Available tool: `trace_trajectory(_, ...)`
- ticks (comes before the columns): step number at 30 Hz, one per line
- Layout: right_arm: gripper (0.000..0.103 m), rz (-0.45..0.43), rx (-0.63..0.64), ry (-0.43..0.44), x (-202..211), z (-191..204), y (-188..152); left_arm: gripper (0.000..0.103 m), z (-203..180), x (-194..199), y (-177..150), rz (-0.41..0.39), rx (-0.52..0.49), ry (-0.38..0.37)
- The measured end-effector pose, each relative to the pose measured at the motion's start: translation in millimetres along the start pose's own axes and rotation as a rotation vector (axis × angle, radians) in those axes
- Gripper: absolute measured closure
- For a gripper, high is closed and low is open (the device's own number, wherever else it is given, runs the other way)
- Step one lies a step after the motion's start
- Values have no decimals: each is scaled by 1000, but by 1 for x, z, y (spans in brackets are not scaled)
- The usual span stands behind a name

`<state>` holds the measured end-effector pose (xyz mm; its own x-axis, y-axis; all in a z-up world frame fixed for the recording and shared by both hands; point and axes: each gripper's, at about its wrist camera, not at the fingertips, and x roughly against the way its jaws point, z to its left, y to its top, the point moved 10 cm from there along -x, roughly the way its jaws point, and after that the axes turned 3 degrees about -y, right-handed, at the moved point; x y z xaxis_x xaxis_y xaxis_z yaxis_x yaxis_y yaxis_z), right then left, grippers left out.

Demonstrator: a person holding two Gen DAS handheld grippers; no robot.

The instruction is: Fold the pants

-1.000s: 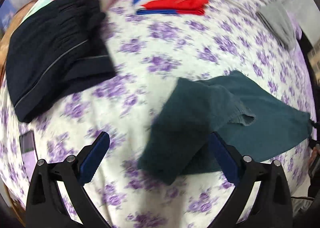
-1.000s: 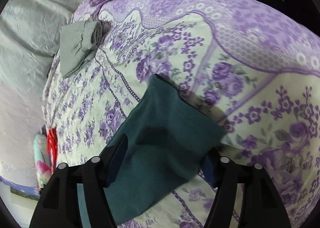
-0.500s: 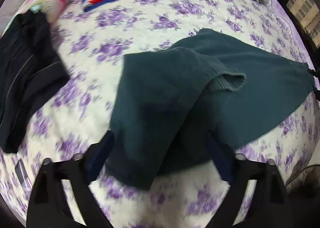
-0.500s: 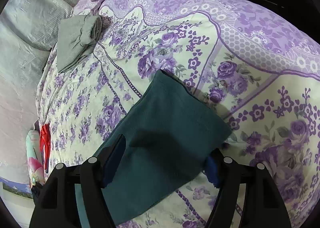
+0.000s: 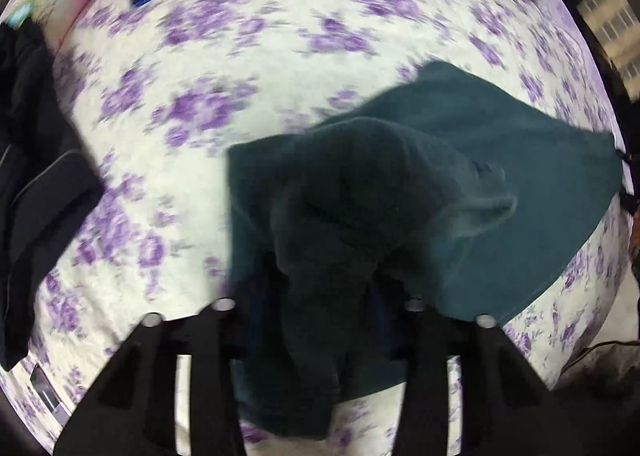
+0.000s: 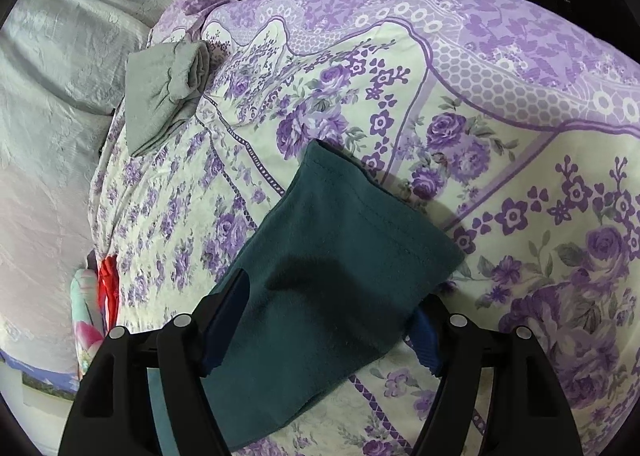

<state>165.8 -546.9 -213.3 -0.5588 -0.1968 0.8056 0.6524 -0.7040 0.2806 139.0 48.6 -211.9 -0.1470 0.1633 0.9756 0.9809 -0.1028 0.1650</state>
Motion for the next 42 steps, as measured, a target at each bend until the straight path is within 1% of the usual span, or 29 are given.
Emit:
trace_trajectory(3, 26, 4, 10, -8, -1, 2, 0, 66, 6, 9, -1, -8, 1, 25)
trace_trajectory(5, 24, 7, 14, -16, -3, 4, 1, 65, 5, 15, -1, -27, -24, 64)
trace_trajectory(8, 21, 9, 25, -35, -6, 7, 2, 65, 8, 20, -2, -44, -14, 99)
trace_trajectory(10, 17, 10, 37, -46, -8, 10, 2, 65, 13, 23, 4, -52, -26, 178)
trace_trajectory(11, 17, 10, 41, -51, -9, 11, 3, 65, 14, 23, 4, -56, -33, 200)
trace_trajectory(14, 15, 7, 48, -57, -11, 13, 3, 65, 10, 20, 5, -55, -47, 234)
trace_trajectory(16, 15, 6, 48, -56, -12, 12, 4, 65, 7, 17, 6, -54, -69, 274)
trace_trajectory(18, 15, 8, 48, -54, -11, 12, 4, 65, 8, 16, 6, -55, -56, 285)
trace_trajectory(21, 16, 10, 47, -50, -11, 13, 3, 65, 17, 27, 9, -79, 16, 242)
trace_trajectory(22, 16, 11, 45, -48, -11, 13, 4, 65, 23, 31, 10, -86, 33, 243)
trace_trajectory(24, 16, 11, 43, -42, -11, 13, 4, 65, 44, 45, 3, -100, 82, 240)
trace_trajectory(25, 16, 11, 43, -42, -11, 13, 4, 64, 59, 50, 1, -103, 125, 241)
trace_trajectory(27, 16, 11, 46, -46, -11, 12, 4, 64, 89, 55, -3, -99, 211, 261)
trace_trajectory(29, 16, 12, 46, -51, -11, 12, 4, 57, 117, 56, -13, -95, 322, 266)
trace_trajectory(30, 16, 14, 46, -54, -11, 11, 4, 58, 132, 58, -19, -98, 382, 271)
trace_trajectory(31, 16, 16, 47, -55, -11, 11, 5, 60, 153, 64, -28, -98, 458, 334)
trace_trajectory(32, 16, 18, 47, -56, -11, 12, 5, 60, 163, 70, -33, -103, 495, 358)
trace_trajectory(33, 16, 19, 47, -56, -11, 12, 5, 59, 170, 75, -38, -120, 526, 349)
trace_trajectory(34, 16, 18, 46, -56, -11, 12, 4, 59, 175, 82, -42, -141, 558, 318)
trace_trajectory(36, 16, 16, 48, -59, -11, 12, 5, 58, 176, 92, -50, -160, 587, 276)
trace_trajectory(38, 15, 11, 50, -64, -11, 13, 5, 55, 166, 94, -52, -161, 563, 226)
trace_trajectory(40, 14, 12, 55, -68, -12, 13, 5, 47, 143, 90, -56, -136, 521, 151)
trace_trajectory(42, 14, 11, 58, -73, -12, 14, 5, 46, 114, 82, -63, -102, 482, 69)
